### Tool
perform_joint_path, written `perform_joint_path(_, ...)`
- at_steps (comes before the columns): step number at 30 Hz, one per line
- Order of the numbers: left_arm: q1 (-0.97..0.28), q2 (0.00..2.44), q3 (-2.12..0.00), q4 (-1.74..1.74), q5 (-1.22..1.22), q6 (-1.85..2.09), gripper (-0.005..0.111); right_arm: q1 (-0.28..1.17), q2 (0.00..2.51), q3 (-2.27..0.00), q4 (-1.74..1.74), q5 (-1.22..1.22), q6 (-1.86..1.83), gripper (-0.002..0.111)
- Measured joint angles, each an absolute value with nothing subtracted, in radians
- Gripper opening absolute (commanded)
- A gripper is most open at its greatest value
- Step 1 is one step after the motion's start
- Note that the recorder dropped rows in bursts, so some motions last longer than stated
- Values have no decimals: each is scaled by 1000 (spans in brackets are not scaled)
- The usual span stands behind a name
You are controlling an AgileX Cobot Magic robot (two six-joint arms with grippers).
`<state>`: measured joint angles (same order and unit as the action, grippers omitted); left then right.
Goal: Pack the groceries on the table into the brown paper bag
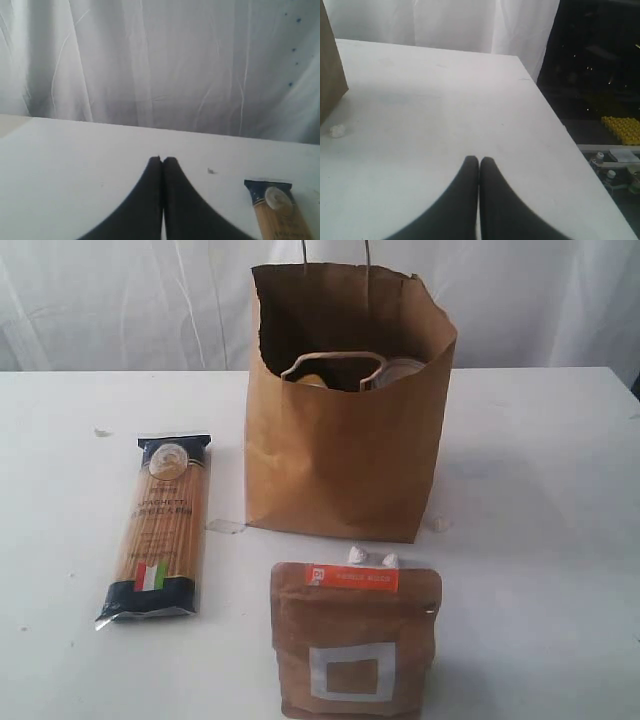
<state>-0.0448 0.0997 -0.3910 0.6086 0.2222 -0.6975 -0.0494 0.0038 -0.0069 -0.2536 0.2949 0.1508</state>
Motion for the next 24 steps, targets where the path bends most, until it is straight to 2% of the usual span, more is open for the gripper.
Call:
perform_joint_path(5,-45,9,-244,506,232,-698,0,-49,4,-2,-210,8,312,0)
perform_joint_path(11,-45,5,-61,485,194,-744,0,-49,4,-11,-140,-414,738,0)
perform_joint_path(14,-45,5,-11,484,89,-746,0,-49,4,-110,-218,-471,831,0)
perform_joint_path(17,-45,5,-6,484,39,-720,0,-49,67,-288,-562,-411,969,0)
perform_joint_path(21,-45,5,-6,484,45,-690,0,-49,276,-494,-1363,-222,1439,0)
perform_joint_path(24,-45,5,-6,484,66,-684,0,-49,502,-533,-1636,-126,1626,0)
